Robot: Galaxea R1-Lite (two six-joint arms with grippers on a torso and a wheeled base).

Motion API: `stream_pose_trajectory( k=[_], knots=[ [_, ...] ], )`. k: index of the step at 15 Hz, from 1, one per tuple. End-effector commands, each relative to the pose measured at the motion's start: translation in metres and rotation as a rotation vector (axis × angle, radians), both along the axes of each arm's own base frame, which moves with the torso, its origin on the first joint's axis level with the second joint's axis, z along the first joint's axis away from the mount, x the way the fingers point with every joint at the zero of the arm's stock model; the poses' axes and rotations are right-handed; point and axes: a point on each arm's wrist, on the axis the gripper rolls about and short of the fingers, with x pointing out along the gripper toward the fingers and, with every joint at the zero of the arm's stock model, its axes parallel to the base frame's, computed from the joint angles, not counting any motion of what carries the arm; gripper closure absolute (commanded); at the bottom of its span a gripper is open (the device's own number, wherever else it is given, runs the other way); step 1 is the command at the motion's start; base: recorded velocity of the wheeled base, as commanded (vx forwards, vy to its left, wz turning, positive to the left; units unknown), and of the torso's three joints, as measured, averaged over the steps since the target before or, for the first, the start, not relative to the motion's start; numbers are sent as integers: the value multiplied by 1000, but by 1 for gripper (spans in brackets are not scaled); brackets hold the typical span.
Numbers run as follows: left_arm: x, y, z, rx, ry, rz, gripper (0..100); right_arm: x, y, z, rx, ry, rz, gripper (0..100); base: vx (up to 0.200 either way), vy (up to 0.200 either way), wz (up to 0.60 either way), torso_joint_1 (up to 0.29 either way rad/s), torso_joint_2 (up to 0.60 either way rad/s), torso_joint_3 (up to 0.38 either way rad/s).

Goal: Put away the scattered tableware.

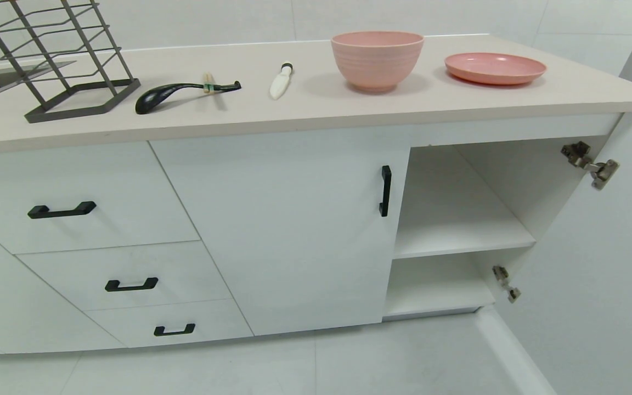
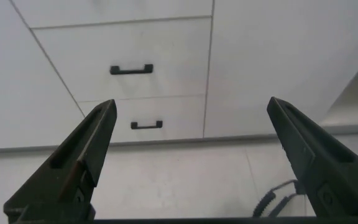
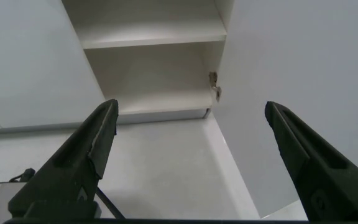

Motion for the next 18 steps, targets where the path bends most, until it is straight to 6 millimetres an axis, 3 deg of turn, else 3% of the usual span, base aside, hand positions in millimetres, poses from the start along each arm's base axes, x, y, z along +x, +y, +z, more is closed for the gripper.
stream_pose_trajectory(
  k=[1,11,13,18],
  knots=[
    [0,-1,0,15,9,-26,0,0,0,0,0,5,0,0,0,0,0,0,0,0],
    [0,-1,0,47,8,-45,0,0,0,0,-1,5,5,0,0,0,-60,0,0,0],
    [0,-1,0,39,8,-44,0,0,0,0,-1,5,5,0,200,-200,0,0,2,5],
    [0,-1,0,39,9,-41,0,0,0,0,0,5,2,0,0,0,0,0,0,0]
  ],
)
